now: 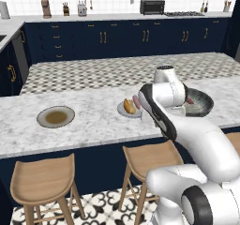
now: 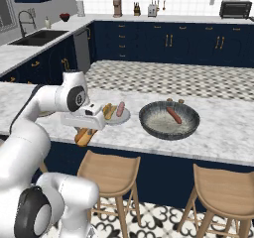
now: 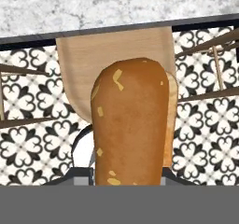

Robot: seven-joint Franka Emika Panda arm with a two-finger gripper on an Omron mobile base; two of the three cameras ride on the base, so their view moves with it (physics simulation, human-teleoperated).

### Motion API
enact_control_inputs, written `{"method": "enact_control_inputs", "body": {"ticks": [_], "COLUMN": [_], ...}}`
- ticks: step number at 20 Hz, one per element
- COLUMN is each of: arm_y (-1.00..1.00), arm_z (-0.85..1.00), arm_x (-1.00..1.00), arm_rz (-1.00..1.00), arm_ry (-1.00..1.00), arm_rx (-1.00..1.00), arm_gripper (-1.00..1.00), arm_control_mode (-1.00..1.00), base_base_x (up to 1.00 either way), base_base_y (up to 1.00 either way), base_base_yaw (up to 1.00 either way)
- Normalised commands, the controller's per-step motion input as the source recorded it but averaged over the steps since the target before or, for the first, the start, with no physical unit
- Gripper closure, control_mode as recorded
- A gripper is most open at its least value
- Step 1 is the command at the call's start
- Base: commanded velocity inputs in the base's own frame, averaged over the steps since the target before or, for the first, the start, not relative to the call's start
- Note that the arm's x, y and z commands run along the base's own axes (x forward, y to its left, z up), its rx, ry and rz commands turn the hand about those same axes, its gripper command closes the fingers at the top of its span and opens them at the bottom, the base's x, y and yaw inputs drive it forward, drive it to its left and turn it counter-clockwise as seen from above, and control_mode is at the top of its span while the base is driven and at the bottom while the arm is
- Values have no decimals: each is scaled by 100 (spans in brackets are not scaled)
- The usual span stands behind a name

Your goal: Place one bun and one sausage from the bowl on each plate.

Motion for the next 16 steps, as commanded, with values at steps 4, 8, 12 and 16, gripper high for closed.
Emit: {"method": "enact_control_inputs", "body": {"ticks": [4,8,12,16], "arm_y": [0,3,36,0], "arm_z": [-4,-2,-3,0], "arm_x": [-5,0,0,0], "arm_rz": [-3,0,0,0], "arm_ry": [0,0,0,0], "arm_rx": [3,0,0,0], "arm_gripper": [100,100,100,100], "arm_control_mode": [-100,-100,100,100], "base_base_x": [0,0,0,0], "base_base_y": [0,0,50,100], "base_base_yaw": [0,0,0,0]}}
